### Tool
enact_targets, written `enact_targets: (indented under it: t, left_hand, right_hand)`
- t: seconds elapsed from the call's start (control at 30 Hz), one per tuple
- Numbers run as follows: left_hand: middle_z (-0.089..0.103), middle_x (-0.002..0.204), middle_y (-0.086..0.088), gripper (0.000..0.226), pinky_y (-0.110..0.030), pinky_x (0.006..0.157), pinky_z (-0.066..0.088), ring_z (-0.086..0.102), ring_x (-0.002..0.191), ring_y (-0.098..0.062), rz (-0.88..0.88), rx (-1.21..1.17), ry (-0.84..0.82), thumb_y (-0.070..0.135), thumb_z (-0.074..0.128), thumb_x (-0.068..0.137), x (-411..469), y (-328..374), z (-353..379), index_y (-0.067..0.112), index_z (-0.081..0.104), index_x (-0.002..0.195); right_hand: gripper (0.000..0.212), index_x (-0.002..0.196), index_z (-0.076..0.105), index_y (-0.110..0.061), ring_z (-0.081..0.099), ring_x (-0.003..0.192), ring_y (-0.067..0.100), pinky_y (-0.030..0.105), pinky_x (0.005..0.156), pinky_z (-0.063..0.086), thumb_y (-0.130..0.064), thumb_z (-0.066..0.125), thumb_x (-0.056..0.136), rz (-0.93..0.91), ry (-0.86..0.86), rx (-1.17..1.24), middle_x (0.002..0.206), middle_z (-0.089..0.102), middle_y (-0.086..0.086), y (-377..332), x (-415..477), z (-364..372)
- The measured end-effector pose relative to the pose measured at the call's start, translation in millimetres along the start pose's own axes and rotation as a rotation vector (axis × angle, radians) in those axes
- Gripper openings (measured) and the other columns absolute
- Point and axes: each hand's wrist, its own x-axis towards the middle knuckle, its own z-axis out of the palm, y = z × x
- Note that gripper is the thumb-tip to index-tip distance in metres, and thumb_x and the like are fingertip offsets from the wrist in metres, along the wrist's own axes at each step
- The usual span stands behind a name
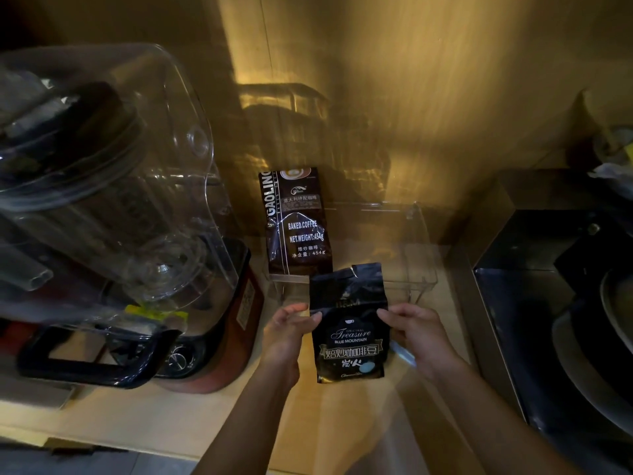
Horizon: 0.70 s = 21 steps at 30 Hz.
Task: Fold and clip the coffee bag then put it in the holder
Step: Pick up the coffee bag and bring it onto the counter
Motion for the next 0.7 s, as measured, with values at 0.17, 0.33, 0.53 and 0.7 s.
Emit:
enact_targets:
  t: [0.17,0.33,0.53,0.7]
  left_hand:
    - [0.074,0.076,-0.001,0.025,-0.028,0.066,0.045,0.068,0.082,-0.018,0.052,0.189,-0.100,0.000,0.069,0.072,-8.0,-4.6,-3.5,0.006,0.059,0.095]
    - [0.067,0.068,0.000,0.015,-0.016,0.047,0.051,0.067,0.062,-0.010,0.117,0.162,-0.041,-0.007,0.067,0.072,-17.0,-27.3,1.3,0.004,0.058,0.078]
    - [0.071,0.072,-0.004,0.008,-0.017,0.059,0.050,0.065,0.069,-0.008,0.008,0.032,-0.030,0.003,0.061,0.080,-17.9,-34.5,5.6,-0.002,0.067,0.080]
    - [0.067,0.096,-0.014,0.021,-0.034,0.066,0.044,0.058,0.093,-0.026,-0.188,-0.224,-0.043,0.009,0.058,0.083,-22.1,-36.6,13.7,-0.004,0.062,0.100]
  right_hand:
    - [0.011,0.068,0.063,-0.009,0.062,0.065,0.018,0.026,0.060,0.049,0.000,0.067,0.074,-0.058,0.015,-0.106,0.069,0.066,0.006,13.2,-2.1,-1.0]
    - [0.007,0.078,0.064,0.003,0.059,0.065,0.021,0.013,0.047,0.050,0.004,0.067,0.072,-0.054,0.063,-0.059,0.073,0.065,0.012,32.8,-11.1,-1.6]
    - [0.002,0.076,0.060,0.004,0.053,0.067,0.021,0.029,0.060,0.044,0.002,0.061,0.076,0.001,0.094,0.052,0.073,0.060,0.013,34.0,-12.4,-4.3]
    - [0.005,0.082,0.061,0.002,0.059,0.064,0.022,0.031,0.057,0.047,-0.001,0.061,0.078,0.090,0.088,0.171,0.072,0.064,0.013,34.3,-11.2,-2.9]
